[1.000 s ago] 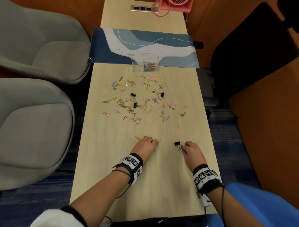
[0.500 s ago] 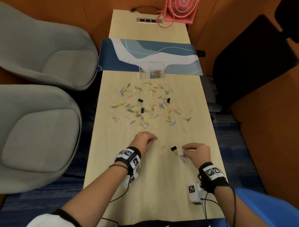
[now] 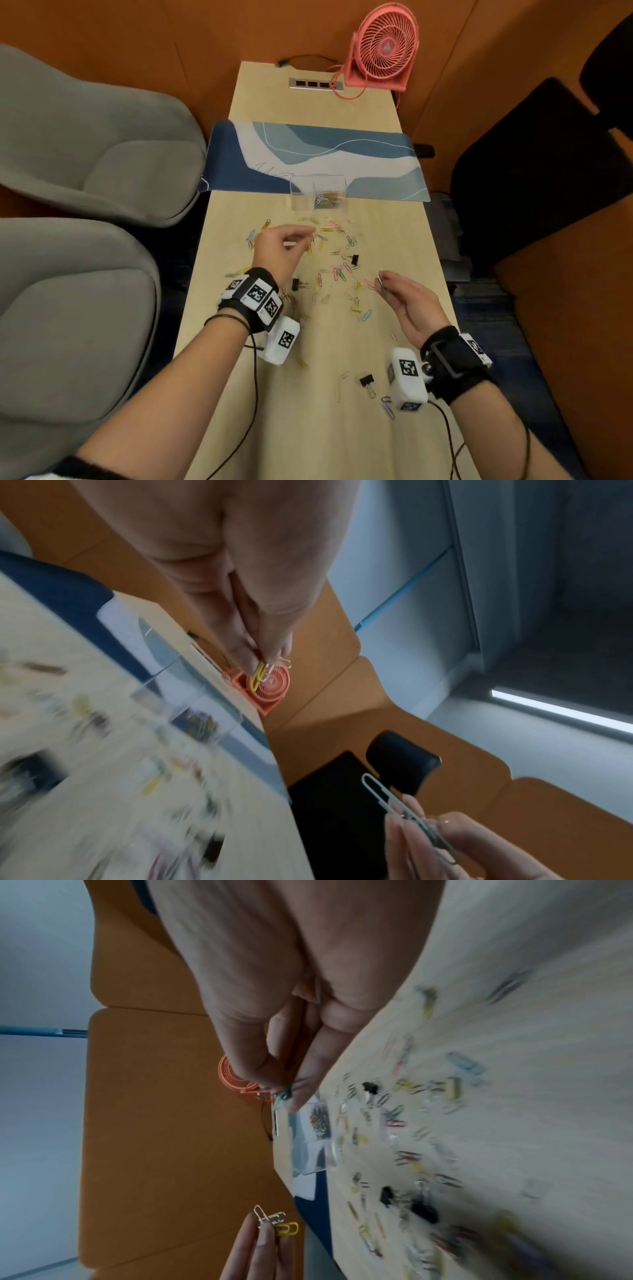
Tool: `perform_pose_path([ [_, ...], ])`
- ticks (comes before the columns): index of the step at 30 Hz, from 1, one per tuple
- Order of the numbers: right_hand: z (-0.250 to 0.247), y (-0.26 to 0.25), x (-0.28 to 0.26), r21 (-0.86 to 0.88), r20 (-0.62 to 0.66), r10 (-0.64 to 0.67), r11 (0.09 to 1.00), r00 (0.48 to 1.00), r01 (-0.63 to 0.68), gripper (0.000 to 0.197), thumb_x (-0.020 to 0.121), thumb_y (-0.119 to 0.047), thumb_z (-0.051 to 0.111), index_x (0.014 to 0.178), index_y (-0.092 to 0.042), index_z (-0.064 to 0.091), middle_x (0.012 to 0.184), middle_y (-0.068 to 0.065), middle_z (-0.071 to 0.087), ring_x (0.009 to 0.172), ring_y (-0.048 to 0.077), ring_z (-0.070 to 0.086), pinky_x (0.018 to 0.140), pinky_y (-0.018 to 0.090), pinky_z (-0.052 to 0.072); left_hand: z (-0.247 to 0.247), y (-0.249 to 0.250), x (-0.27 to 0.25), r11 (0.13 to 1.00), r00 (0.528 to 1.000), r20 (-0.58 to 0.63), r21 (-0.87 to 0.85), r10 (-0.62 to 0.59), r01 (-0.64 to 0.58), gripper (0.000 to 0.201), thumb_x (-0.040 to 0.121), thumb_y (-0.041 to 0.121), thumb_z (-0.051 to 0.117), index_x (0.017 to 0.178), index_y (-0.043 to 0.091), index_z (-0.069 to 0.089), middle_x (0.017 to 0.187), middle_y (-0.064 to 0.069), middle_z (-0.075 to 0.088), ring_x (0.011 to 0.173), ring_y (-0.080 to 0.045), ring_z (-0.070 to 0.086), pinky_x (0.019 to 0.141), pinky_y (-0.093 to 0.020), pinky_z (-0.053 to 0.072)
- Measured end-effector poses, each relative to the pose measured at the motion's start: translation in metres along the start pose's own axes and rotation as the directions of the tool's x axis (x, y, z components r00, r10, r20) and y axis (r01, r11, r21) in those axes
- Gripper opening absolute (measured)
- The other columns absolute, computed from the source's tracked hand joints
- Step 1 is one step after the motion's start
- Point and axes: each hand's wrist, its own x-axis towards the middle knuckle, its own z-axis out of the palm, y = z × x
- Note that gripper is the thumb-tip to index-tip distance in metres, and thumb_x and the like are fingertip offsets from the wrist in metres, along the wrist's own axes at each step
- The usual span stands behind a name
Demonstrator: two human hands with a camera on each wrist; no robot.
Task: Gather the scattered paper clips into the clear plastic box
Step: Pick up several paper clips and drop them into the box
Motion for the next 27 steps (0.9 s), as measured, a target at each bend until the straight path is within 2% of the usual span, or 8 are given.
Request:
perform_pose_path([
  [8,0.092,-0.060,0.121,-0.085,0.089,-0.090,0.992,0.992,0.098,0.015,0.085,0.012,0.059,0.093,0.005,0.068,0.087,0.015,0.072,0.078,0.020,0.071,0.069,0.018,0.055,0.026,0.003,0.137,0.998,0.984,-0.169,0.028,0.057,-0.053,0.014,0.085,0.014,0.072,0.098,0.018,0.077,0.088,0.009,0.073,0.074,0.008,0.063,0.070,-0.005,0.047],
  [10,0.108,-0.072,0.148,-0.067,0.104,-0.106,0.991,0.989,0.114,0.015,0.085,0.012,0.059,0.092,0.003,0.068,0.082,0.012,0.072,0.074,0.018,0.070,0.068,0.019,0.056,0.038,-0.002,0.165,0.997,0.986,-0.156,0.050,0.062,-0.055,0.013,0.086,0.013,0.072,0.097,0.018,0.078,0.088,0.009,0.073,0.077,0.005,0.065,0.069,-0.005,0.048],
  [13,0.121,-0.080,0.187,-0.049,0.093,-0.148,0.987,0.985,0.153,0.015,0.084,0.011,0.061,0.089,0.000,0.070,0.082,0.010,0.073,0.078,0.019,0.070,0.074,0.022,0.056,0.060,-0.016,0.193,0.998,0.993,-0.110,0.049,0.049,-0.044,0.013,0.085,0.011,0.073,0.095,0.017,0.078,0.089,0.007,0.075,0.079,-0.001,0.068,0.072,-0.010,0.052],
  [17,0.120,-0.071,0.226,-0.253,0.064,-0.245,0.934,0.967,0.253,0.018,0.079,0.010,0.065,0.087,-0.004,0.073,0.087,0.010,0.073,0.078,0.017,0.071,0.078,0.026,0.057,0.084,-0.042,0.207,0.998,0.998,-0.058,0.055,0.030,-0.027,0.013,0.083,0.008,0.074,0.093,0.015,0.078,0.086,0.006,0.075,0.079,-0.005,0.070,0.079,-0.021,0.057],
  [20,0.113,-0.059,0.247,-0.493,0.094,-0.337,0.802,0.937,0.338,0.020,0.074,0.005,0.069,0.084,-0.010,0.076,0.082,0.006,0.075,0.080,0.019,0.072,0.079,0.029,0.058,0.092,-0.054,0.209,0.994,1.000,-0.013,0.106,0.021,-0.020,0.014,0.082,0.005,0.074,0.093,0.014,0.078,0.086,0.005,0.074,0.079,-0.006,0.070,0.081,-0.024,0.058],
  [22,0.112,-0.055,0.255,-0.613,0.158,-0.385,0.684,0.909,0.396,0.021,0.072,0.003,0.071,0.083,-0.013,0.076,0.080,0.002,0.075,0.078,0.014,0.071,0.077,0.024,0.057,0.095,-0.058,0.209,0.988,1.000,0.007,0.155,0.015,-0.016,0.015,0.082,0.005,0.073,0.092,0.015,0.078,0.087,0.005,0.074,0.079,-0.006,0.069,0.080,-0.023,0.058],
  [25,0.119,-0.053,0.263,-0.727,0.317,-0.449,0.451,0.835,0.518,0.020,0.072,0.001,0.071,0.082,-0.016,0.077,0.080,-0.006,0.073,0.074,0.004,0.068,0.073,0.013,0.054,0.093,-0.061,0.208,0.976,1.000,0.003,0.216,0.007,-0.008,0.018,0.083,0.009,0.072,0.092,0.023,0.078,0.091,0.007,0.074,0.075,-0.003,0.065,0.075,-0.010,0.051],
  [27,0.126,-0.051,0.269,-0.753,0.432,-0.458,0.291,0.777,0.590,0.022,0.072,0.001,0.067,0.080,-0.017,0.076,0.078,-0.007,0.072,0.071,0.003,0.067,0.072,0.012,0.052,0.090,-0.061,0.206,0.968,0.999,-0.035,0.248,0.033,-0.023,0.020,0.083,0.012,0.071,0.093,0.027,0.078,0.089,0.010,0.073,0.071,-0.002,0.059,0.070,-0.008,0.046],
])
